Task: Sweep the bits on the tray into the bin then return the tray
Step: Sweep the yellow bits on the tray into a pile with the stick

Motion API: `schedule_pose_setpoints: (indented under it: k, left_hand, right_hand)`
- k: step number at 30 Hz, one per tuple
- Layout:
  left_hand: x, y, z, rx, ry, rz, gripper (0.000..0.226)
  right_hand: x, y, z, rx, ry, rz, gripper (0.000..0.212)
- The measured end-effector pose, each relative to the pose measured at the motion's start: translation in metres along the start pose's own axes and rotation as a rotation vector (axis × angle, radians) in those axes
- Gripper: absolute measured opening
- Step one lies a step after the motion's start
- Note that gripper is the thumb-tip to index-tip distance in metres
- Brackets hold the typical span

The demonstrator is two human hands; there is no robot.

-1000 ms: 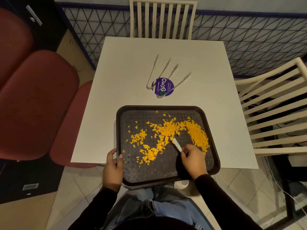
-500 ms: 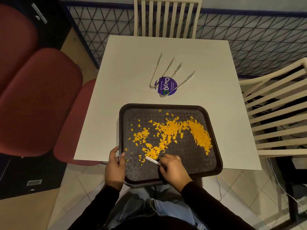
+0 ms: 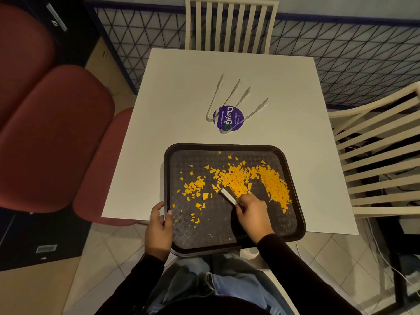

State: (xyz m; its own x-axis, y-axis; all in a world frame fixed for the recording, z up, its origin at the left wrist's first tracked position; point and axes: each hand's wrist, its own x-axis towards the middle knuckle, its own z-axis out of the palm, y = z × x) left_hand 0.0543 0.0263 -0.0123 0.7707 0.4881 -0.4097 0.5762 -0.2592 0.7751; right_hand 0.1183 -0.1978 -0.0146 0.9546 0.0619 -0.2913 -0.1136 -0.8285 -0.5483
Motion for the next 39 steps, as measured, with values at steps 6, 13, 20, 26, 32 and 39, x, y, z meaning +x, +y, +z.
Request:
schedule_pose_setpoints:
  k: [6, 13, 20, 26, 32, 39]
  left_hand:
    - [-0.001, 0.001, -0.001, -0.015, -0.002, 0.001, 0.037]
    - [-0.006, 0.016, -0.004, -0.047, 0.009, 0.049, 0.042]
    - [0.0, 0.018, -0.009, -0.035, 0.008, 0.099, 0.041]
    - [-0.001, 0.017, -0.009, -0.036, 0.007, 0.107, 0.038]
    - [-0.005, 0.017, -0.006, -0.093, 0.025, 0.084, 0.038]
    - [-0.003, 0.013, -0.005, -0.182, 0.051, 0.05, 0.039]
  right_hand:
    - [-0.041, 0.013, 0.0, -0.197, -0.252, -0.41, 0.014]
    - [-0.045, 0.004, 0.017, -0.251, -0.311, -0.564, 0.017]
    - [-0.025, -0.046, 0.034, -0.166, -0.19, -0.607, 0.013]
    - [-0.009, -0.058, 0.029, -0.015, -0.106, -0.326, 0.012]
    - [0.01, -0.053, 0.017, 0.006, -0.052, -0.155, 0.008]
    - [-0.04, -0.054, 0.02, -0.137, -0.298, -0.552, 0.02]
